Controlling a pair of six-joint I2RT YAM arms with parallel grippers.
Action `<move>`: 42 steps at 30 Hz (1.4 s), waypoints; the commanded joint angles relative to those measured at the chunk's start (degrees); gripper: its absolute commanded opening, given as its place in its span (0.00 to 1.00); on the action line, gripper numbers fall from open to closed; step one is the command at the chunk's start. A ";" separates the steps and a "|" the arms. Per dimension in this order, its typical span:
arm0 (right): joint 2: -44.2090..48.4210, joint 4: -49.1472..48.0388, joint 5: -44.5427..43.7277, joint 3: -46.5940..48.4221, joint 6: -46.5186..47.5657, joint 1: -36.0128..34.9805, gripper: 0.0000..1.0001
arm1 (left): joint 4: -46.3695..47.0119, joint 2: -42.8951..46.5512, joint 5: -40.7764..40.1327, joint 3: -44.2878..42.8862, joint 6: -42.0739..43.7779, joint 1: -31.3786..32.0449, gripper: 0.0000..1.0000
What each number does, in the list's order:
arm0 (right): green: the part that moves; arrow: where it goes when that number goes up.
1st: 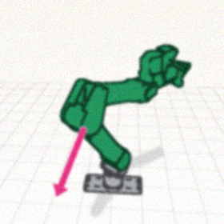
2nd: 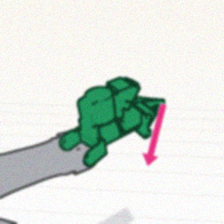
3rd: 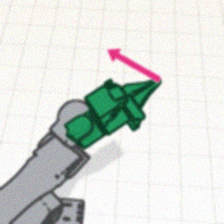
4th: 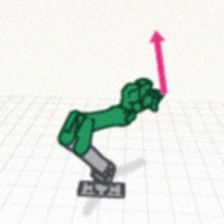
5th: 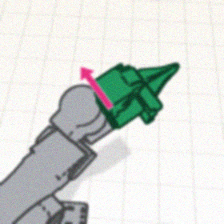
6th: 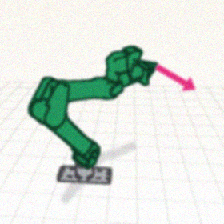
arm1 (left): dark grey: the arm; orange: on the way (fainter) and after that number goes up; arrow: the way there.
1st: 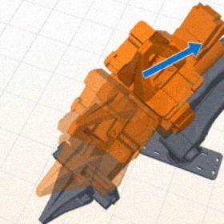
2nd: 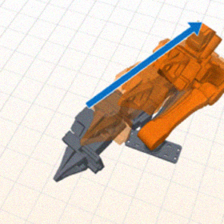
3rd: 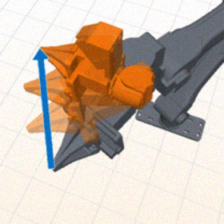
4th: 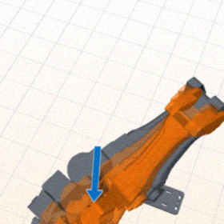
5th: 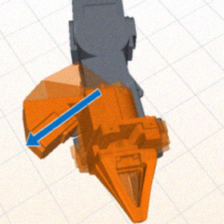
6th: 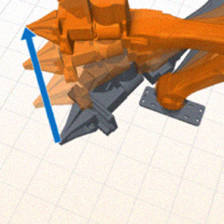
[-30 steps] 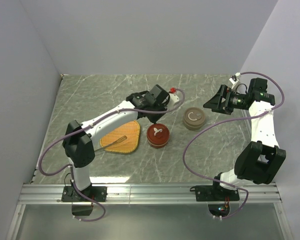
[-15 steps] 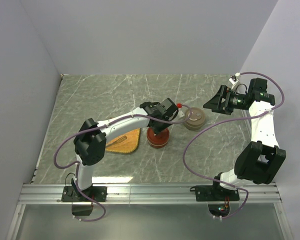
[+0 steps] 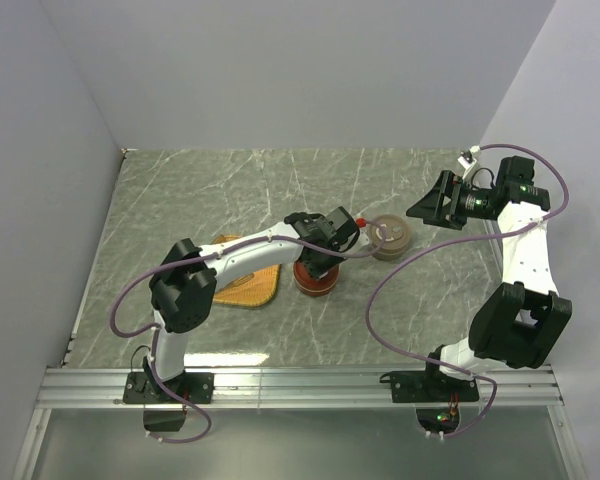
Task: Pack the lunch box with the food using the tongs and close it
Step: Put the lid back on the lunch box, then move the lunch box
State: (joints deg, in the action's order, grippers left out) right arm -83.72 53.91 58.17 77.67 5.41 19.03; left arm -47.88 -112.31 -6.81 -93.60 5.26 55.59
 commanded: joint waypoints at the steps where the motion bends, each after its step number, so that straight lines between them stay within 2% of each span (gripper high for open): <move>1: 0.76 0.58 0.89 1.52 1.09 0.40 0.93 | 0.33 -0.27 2.23 -0.35 -1.39 0.22 0.19; 7: -0.39 0.06 -0.60 1.43 2.24 0.40 0.93 | -0.46 2.18 7.85 -2.37 -2.44 -1.18 0.27; 12: -3.28 -0.91 -2.97 2.66 3.29 0.31 0.93 | -0.82 6.04 17.41 -4.57 -4.20 -7.24 0.30; 16: -6.53 -1.88 -4.99 4.59 3.99 -0.04 0.93 | 2.87 9.21 23.22 -4.75 -7.71 -13.31 0.32; 17: -7.93 -2.14 -5.69 5.03 4.17 -0.30 0.93 | 5.14 9.65 24.11 -4.23 -7.89 -15.32 0.34; 18: -8.64 -2.14 -6.92 5.91 4.34 -0.83 0.93 | 5.95 10.18 25.69 -3.70 -7.11 -16.21 0.42; 19: -9.35 -2.14 -7.71 6.44 4.87 -1.18 0.93 | 7.43 10.44 26.23 -2.13 -7.19 -16.83 0.44; 26: -16.46 -1.01 -12.55 10.83 6.80 -3.29 0.93 | -1.34 2.28 23.85 -9.49 -2.10 -17.62 0.46; 29: -17.87 -0.47 -13.17 12.24 7.42 -3.56 0.93 | 1.03 2.36 24.21 -7.65 0.19 -17.63 0.52; 30: -18.05 -0.21 -13.26 12.50 7.60 -3.47 0.93 | 1.12 2.36 24.21 -7.73 1.06 -17.54 0.59; 35: -18.05 0.49 -13.96 12.16 8.74 -3.56 0.93 | 0.33 3.50 24.21 -6.86 3.79 -15.70 0.56; 42: -17.79 0.93 -14.05 11.01 9.18 -3.56 0.94 | 0.59 5.53 21.05 -4.57 5.56 -11.12 0.56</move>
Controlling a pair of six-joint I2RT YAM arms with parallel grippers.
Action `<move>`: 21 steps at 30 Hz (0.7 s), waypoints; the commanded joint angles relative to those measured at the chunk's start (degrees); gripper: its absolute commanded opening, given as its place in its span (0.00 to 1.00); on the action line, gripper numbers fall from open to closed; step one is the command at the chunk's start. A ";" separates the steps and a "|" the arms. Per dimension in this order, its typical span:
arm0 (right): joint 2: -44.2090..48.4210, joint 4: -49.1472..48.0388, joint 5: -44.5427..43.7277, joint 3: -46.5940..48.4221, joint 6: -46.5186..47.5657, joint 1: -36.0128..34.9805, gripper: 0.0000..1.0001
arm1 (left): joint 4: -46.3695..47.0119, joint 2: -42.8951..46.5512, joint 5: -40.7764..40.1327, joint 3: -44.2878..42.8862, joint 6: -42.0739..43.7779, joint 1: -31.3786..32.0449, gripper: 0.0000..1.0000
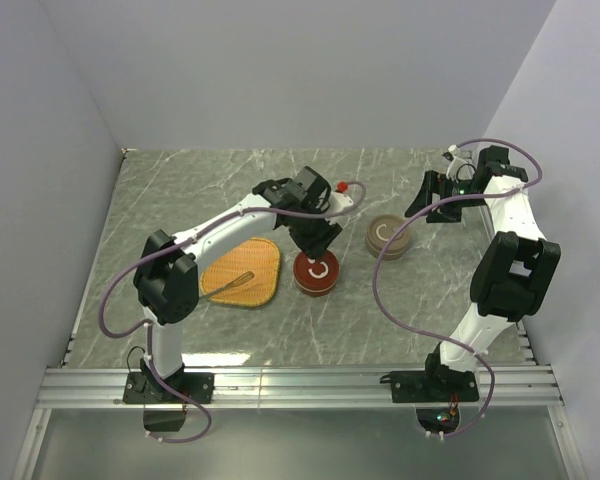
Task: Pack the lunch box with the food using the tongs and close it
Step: Move the lunch box
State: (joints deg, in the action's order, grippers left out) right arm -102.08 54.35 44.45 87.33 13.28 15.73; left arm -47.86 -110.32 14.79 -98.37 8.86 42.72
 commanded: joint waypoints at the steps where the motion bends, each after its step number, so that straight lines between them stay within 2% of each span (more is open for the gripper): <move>1: 0.57 0.41 -0.41 1.27 1.31 -0.26 0.94 | 0.31 3.10 -0.63 0.19 1.95 1.75 0.56; 5: 0.48 0.50 -0.59 1.35 1.31 -0.17 0.94 | 1.19 0.21 -1.34 1.24 1.68 1.93 0.57; 13: -0.84 1.11 -0.50 2.49 1.75 -0.26 0.95 | 4.70 -2.17 -2.66 10.91 0.45 3.95 0.57; 21: -2.86 1.73 -1.38 4.43 2.63 -0.52 0.94 | 2.07 -0.95 -3.01 8.64 0.01 4.74 0.56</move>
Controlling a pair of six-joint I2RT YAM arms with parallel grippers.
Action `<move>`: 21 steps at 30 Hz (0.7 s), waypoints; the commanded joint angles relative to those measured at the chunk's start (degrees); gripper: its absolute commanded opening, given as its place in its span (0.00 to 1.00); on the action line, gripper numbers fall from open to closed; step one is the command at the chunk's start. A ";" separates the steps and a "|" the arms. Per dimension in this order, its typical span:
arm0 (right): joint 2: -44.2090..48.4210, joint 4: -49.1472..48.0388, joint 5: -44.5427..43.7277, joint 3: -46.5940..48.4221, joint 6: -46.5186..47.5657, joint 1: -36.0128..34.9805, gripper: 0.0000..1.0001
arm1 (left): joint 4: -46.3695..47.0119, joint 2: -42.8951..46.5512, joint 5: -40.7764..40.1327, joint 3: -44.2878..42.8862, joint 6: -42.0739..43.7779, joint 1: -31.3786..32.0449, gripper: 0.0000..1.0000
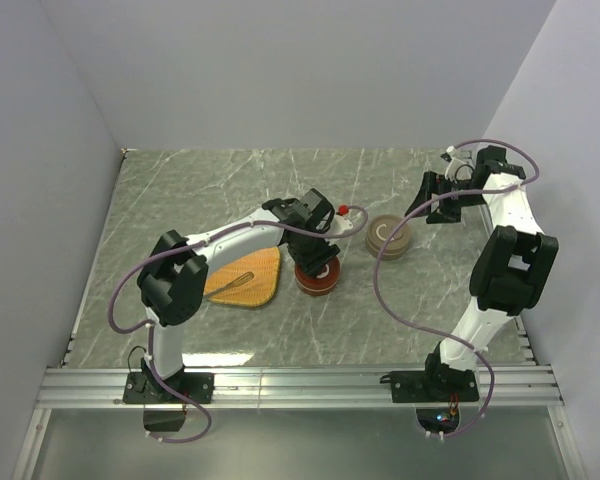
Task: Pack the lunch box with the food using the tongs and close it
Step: Move the lunch box
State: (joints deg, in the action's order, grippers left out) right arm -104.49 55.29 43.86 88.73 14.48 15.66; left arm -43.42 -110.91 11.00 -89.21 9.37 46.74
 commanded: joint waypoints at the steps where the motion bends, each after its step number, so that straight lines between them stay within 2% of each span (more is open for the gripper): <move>1: -1.06 0.79 -1.05 3.46 1.60 -0.54 0.95 | -3.16 -0.10 0.95 -1.40 -0.66 0.72 0.56; 9: -6.16 2.81 -1.93 7.24 4.24 -1.86 0.94 | -7.82 3.33 4.64 -11.60 -2.33 0.20 0.58; 18: -14.86 5.18 -1.15 12.17 7.58 -3.62 0.93 | -9.22 -0.26 12.80 -17.31 -4.44 -9.12 0.57; 21: -18.20 6.06 0.61 12.53 8.98 -3.88 0.90 | -9.49 -0.80 13.17 -17.84 -4.09 -10.79 0.56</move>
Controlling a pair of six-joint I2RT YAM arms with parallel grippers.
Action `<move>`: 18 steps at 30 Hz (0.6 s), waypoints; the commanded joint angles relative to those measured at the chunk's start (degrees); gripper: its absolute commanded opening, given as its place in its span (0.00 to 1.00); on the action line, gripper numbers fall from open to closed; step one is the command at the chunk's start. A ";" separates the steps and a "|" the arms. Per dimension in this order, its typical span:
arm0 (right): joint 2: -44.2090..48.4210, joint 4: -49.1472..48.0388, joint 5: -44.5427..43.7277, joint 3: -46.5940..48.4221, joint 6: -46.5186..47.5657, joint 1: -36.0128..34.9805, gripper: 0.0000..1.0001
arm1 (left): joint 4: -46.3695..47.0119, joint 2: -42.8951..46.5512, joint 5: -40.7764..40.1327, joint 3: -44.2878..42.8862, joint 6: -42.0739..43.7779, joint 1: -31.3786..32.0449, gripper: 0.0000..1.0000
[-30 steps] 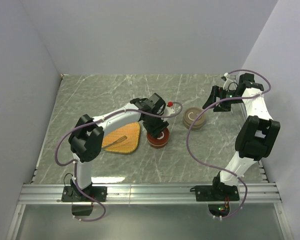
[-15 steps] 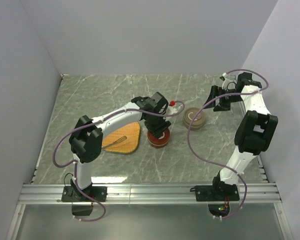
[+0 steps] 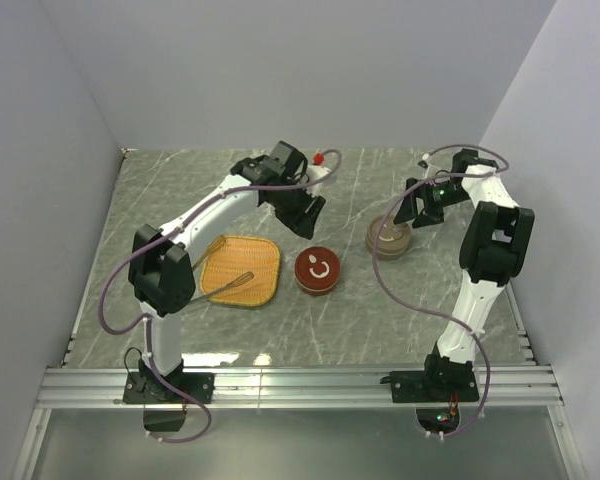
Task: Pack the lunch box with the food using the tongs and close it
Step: Move the lunch box
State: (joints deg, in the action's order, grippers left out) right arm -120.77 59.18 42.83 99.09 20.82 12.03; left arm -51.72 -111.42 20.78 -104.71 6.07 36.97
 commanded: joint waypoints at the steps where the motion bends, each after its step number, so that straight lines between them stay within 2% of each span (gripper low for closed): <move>1: -2.19 2.17 2.25 1.64 3.26 -0.52 0.89 | -0.49 0.23 3.31 -1.82 -0.79 -1.20 0.57; 12: 2.37 -1.60 1.38 -12.58 7.92 -4.99 0.67 | 2.41 1.73 3.31 4.94 -1.14 -1.81 0.56; 18: 5.71 -1.43 0.94 -18.39 10.73 -8.33 0.62 | 4.17 1.73 4.97 8.55 -1.41 -1.81 0.56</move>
State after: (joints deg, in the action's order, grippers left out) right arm -117.40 57.98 46.68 83.79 27.73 5.82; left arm -50.17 -111.50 23.09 -97.36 5.06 35.03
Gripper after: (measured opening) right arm 0.688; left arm 0.563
